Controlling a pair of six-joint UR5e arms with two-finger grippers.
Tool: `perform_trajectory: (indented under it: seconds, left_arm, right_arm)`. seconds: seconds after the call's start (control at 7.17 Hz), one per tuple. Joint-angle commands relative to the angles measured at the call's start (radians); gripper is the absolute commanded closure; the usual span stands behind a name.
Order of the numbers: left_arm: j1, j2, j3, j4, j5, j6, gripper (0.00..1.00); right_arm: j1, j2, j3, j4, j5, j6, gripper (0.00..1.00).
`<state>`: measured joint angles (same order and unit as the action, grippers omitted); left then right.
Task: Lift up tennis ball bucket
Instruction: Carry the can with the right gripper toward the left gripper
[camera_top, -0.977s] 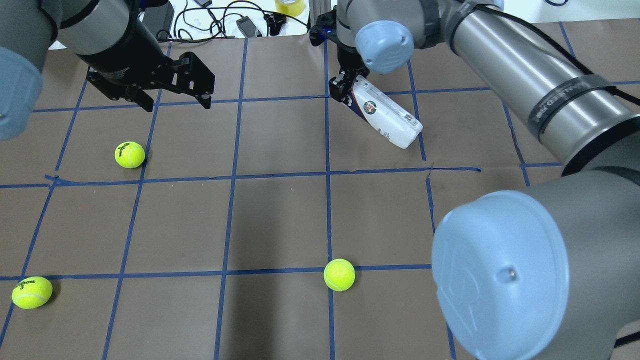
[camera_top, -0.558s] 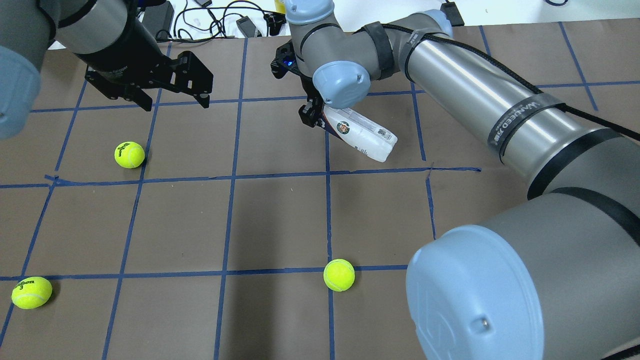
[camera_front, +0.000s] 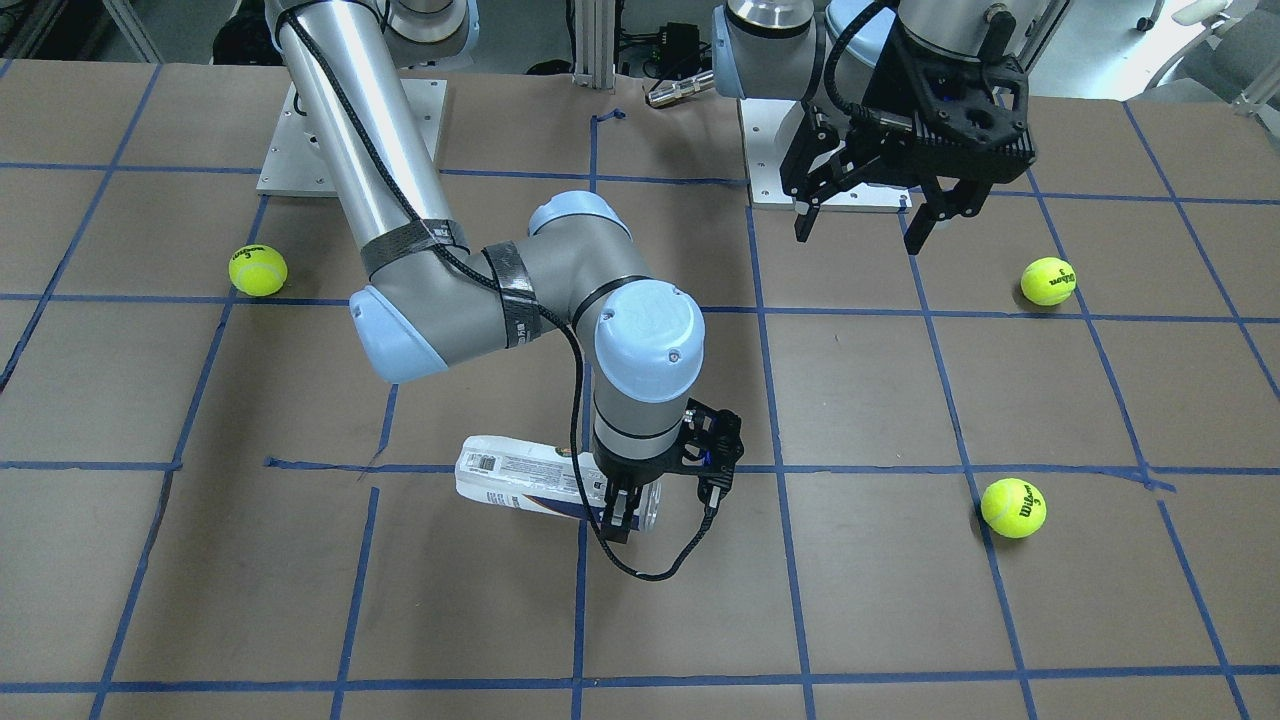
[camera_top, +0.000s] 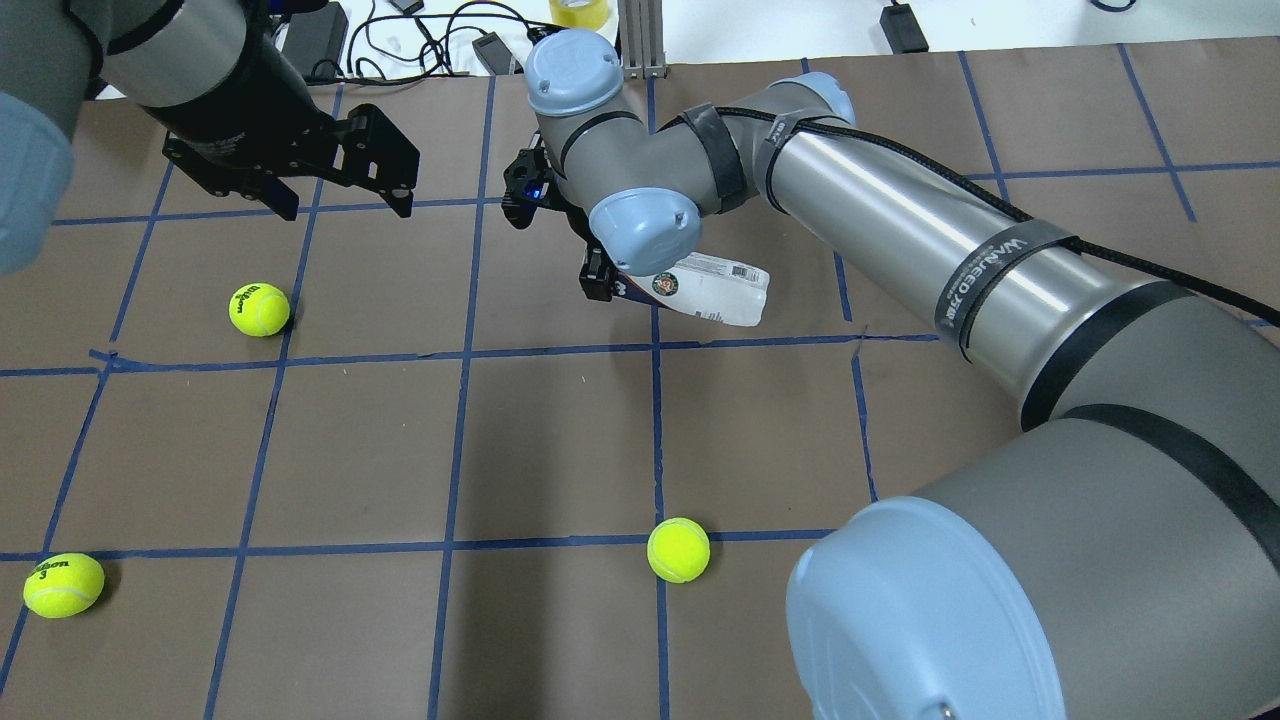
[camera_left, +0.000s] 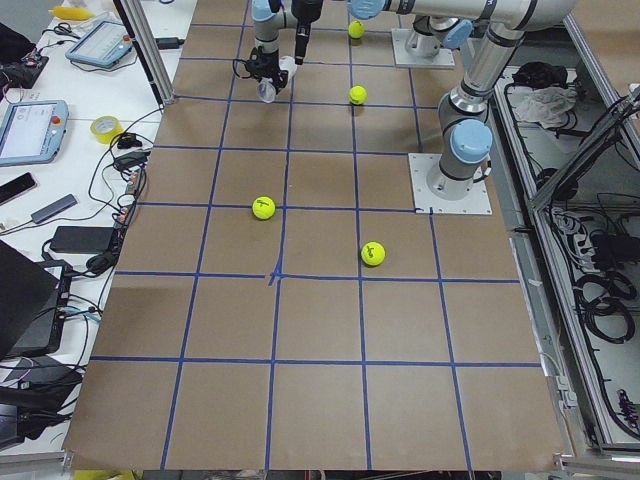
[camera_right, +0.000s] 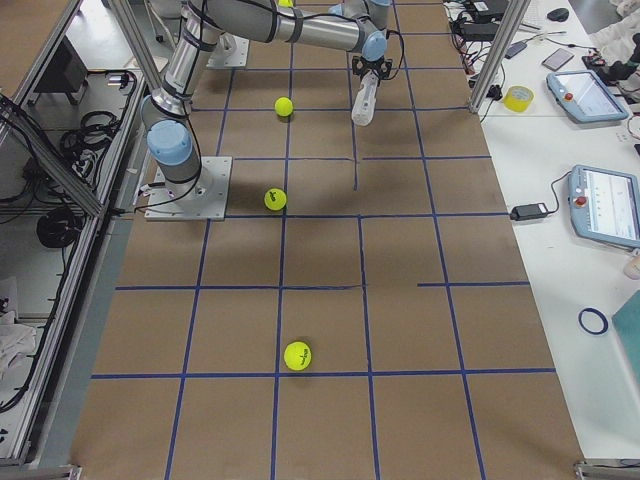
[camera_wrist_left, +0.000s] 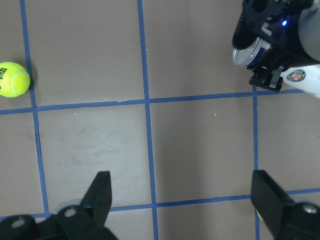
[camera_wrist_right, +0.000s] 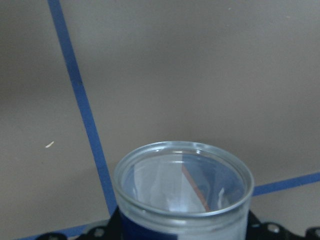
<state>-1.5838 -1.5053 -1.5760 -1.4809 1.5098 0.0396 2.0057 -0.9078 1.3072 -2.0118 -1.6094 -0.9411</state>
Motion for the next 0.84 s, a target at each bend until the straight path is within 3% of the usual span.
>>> perform_trajectory:
  seconds: [0.0, 0.42, 0.7]
  left_arm:
    - [0.001, 0.004, -0.008, -0.001, 0.003, 0.000, 0.00]
    - [0.001, 0.008, -0.015, 0.001, 0.003, 0.000, 0.00]
    - [0.002, 0.008, -0.027, 0.005, 0.000, 0.002, 0.00]
  right_arm:
    - [0.048, 0.001, 0.001, -0.002, 0.003, -0.121, 0.87]
    - [0.113, 0.045, 0.001, -0.046, 0.011, -0.298, 0.91]
    - [0.123, 0.058, 0.003, -0.055, 0.031, -0.303, 0.87]
